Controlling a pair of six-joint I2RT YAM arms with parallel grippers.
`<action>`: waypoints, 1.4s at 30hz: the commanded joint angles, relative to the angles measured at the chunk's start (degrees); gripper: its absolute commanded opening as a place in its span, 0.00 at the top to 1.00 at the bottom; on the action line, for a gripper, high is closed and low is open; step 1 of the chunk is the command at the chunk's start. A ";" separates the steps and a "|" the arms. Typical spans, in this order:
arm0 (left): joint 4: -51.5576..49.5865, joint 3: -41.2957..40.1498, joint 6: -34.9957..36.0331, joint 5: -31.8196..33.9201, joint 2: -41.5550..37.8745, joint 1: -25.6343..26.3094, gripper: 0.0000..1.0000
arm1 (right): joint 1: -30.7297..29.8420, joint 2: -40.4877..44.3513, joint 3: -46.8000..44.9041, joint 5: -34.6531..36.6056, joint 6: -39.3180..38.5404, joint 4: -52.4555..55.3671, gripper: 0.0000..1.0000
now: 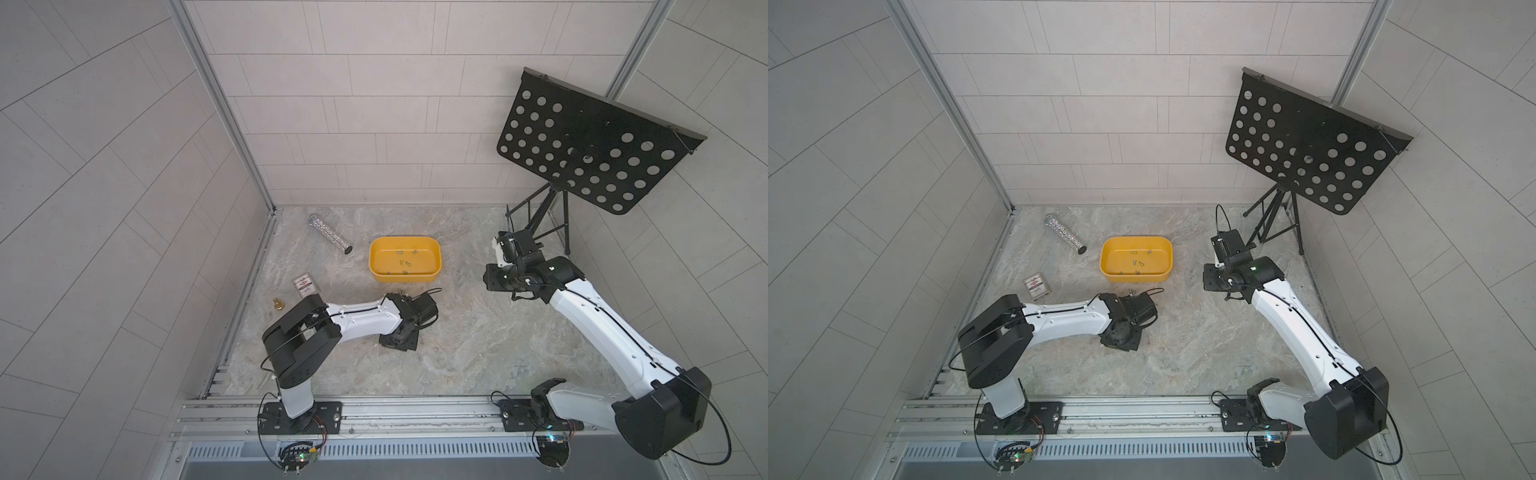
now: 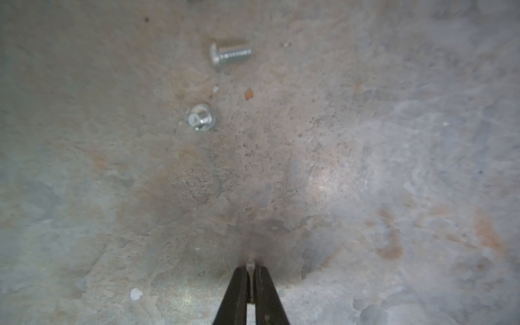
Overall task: Put the screws on the desktop into the storage box
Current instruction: Pick up the screw from the center of the board, then place the screw in the storage box.
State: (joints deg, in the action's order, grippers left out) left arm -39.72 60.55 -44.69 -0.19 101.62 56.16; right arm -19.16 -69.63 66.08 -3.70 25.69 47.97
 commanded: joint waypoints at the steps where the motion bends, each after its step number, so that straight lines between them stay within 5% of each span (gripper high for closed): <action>1: -4.74 0.14 1.24 0.56 1.66 0.33 0.91 | 0.18 0.81 -0.41 0.10 0.00 0.66 0.63; 15: -18.43 13.03 5.05 6.95 -5.49 -0.56 0.94 | 0.18 0.72 0.09 0.10 -0.01 0.81 0.63; 23: -23.30 25.67 11.87 8.40 -4.54 -7.73 0.94 | 0.17 0.49 0.29 0.38 -0.08 0.95 0.63; 42: -26.72 63.97 24.82 -0.36 28.89 -27.57 0.93 | 0.26 -2.21 0.86 0.10 -0.03 0.58 0.63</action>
State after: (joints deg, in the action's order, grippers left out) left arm -63.53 120.86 -21.93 1.19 128.07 29.89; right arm -19.07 -71.50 66.08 -3.88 25.69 47.97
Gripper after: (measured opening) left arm 0.068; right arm 0.368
